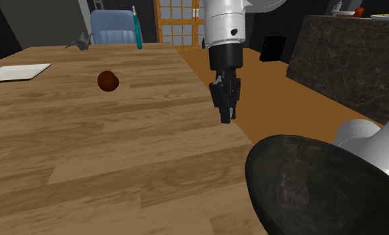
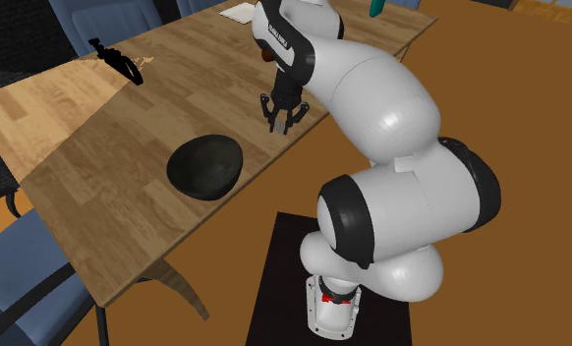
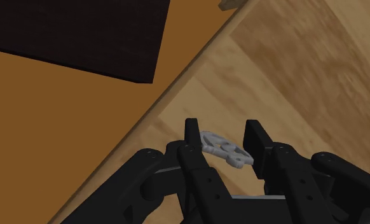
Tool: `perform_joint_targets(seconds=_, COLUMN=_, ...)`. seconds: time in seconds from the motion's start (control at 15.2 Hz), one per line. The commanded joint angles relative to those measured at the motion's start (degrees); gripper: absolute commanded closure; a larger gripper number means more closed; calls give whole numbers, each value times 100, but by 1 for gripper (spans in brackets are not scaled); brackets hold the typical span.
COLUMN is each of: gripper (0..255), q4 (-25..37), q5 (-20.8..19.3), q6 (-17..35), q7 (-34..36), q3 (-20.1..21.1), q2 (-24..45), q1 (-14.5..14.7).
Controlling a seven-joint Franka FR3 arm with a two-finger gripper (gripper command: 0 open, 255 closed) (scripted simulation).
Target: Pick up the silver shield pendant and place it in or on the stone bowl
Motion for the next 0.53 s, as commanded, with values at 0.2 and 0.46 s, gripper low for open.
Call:
perform_joint_targets(seconds=0.2, gripper=255, q4=435, q5=-9, q6=-354, q7=110, q3=-31, q2=68, q1=-3)
perform_joint_targets(seconds=0.46, gripper=255, q4=804, q5=-12, q6=-640, q7=198, q3=-57, q2=140, q1=-7)
